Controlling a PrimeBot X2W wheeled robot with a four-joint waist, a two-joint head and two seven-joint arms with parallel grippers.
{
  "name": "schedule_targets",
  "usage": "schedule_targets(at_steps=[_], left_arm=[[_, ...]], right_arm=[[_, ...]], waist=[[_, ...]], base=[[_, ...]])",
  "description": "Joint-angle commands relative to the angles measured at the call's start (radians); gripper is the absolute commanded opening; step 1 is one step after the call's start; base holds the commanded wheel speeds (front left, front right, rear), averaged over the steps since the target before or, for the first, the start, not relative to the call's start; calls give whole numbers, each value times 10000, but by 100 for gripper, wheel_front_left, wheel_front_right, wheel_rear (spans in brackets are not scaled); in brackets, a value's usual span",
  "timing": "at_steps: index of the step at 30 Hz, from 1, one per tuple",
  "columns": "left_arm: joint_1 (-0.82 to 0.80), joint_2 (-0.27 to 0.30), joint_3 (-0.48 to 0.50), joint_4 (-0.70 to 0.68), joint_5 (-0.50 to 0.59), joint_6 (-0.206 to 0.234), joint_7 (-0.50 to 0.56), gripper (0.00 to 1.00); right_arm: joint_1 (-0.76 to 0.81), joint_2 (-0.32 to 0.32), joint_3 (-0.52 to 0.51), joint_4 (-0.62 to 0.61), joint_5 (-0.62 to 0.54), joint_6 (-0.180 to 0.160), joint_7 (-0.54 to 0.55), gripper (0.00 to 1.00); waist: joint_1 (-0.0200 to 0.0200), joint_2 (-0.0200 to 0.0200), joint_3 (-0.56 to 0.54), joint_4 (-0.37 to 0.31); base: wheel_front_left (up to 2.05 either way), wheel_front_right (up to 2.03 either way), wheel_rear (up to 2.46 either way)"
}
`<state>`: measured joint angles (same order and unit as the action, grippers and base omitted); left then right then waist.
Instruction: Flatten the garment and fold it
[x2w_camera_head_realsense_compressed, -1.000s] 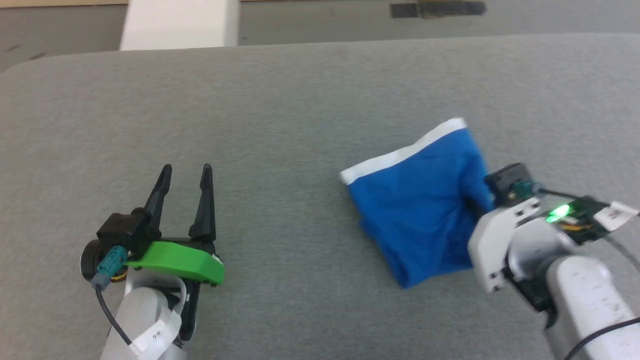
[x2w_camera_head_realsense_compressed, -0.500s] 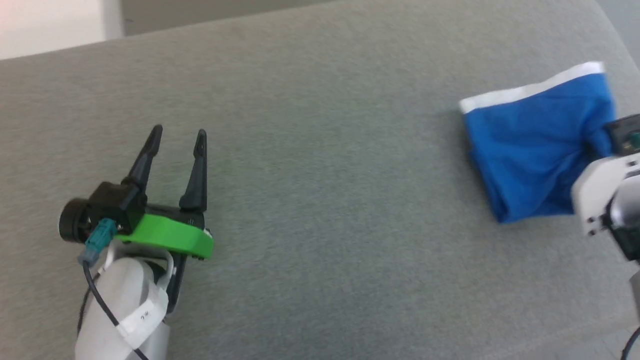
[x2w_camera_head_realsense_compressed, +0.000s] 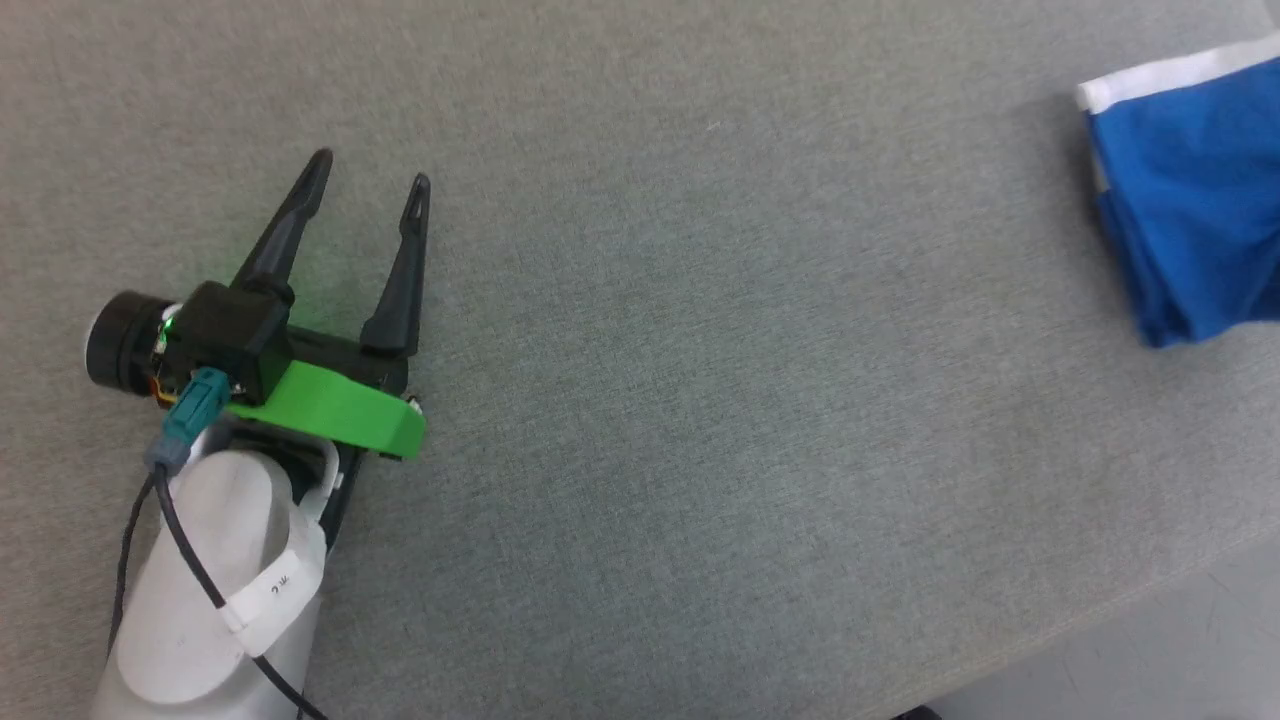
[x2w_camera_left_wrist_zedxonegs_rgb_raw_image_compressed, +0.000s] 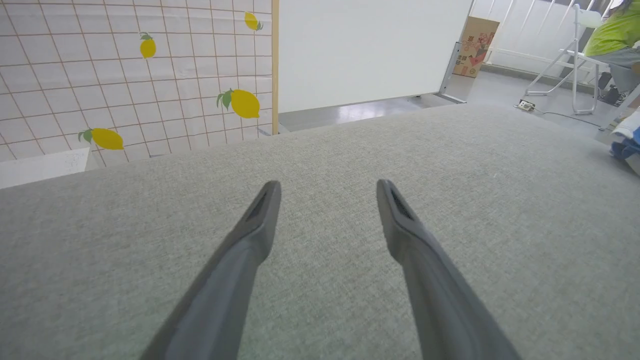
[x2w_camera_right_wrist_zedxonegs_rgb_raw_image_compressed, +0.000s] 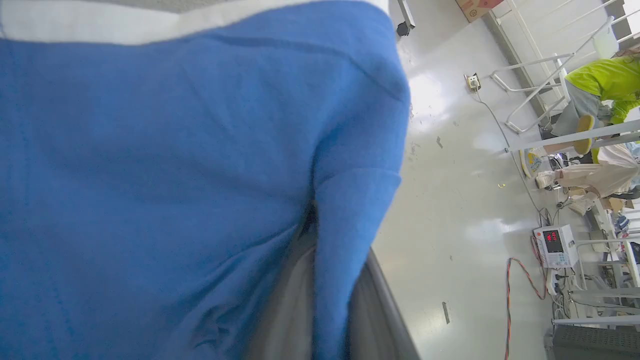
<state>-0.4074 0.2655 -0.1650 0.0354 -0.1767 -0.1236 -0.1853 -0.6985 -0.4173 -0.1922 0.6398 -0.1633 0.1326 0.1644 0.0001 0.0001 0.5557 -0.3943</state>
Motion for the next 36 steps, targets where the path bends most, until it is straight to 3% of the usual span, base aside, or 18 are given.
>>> schedule_targets(at_steps=[1, 10, 11, 12, 13, 20, 24, 30, 36], left_arm=[[-186, 125, -2, -88, 34, -64, 54, 100], [-237, 263, -4, -237, -20, 0, 59, 100], [-231, 253, -19, -197, -33, 6, 30, 100], [-227, 234, -28, -161, -45, 19, -2, 100], [-218, 196, -39, -106, -69, 36, -54, 100], [-64, -210, -152, 498, -298, 93, -484, 100], [176, -507, -143, 977, -476, 113, -673, 100], [703, -937, 46, 1525, -700, 148, -756, 100], [1310, -1351, 522, 1468, -738, 159, -761, 100]], right_arm=[[-340, -160, -170, 155, -237, -19, -146, 0], [-1211, -233, -1284, 1105, -1246, -19, -524, 0], [-1249, -235, -1398, 1202, -1354, -19, -580, 26], [-1274, -247, -1478, 1286, -1443, -19, -627, 45], [-1295, -296, -1572, 1405, -1581, -19, -674, 100], [-1294, -721, -2036, 1967, -1983, -19, -1625, 100], [-1160, -880, -1841, 2245, -1495, -19, -2428, 100], [-687, -640, -783, 2221, 355, -19, -3665, 100], [881, 103, 370, 365, 2478, -19, -4117, 100]], waist=[[-1, -1, 586, 1], [-1, -1, 828, 422], [-1, -1, 790, 471], [-1, -1, 748, 511], [-1, -1, 672, 560], [-1, -1, -281, 956], [-1, -1, -1147, 1296], [-1, -1, -2385, 1954], [-1, -1, -3409, 2686]], base=[[0, 0, 0], [0, 0, 0], [0, 0, 0], [0, 0, 0], [0, 0, 0], [0, 0, 0], [0, 0, 0], [0, 0, 0], [0, 0, 0]])
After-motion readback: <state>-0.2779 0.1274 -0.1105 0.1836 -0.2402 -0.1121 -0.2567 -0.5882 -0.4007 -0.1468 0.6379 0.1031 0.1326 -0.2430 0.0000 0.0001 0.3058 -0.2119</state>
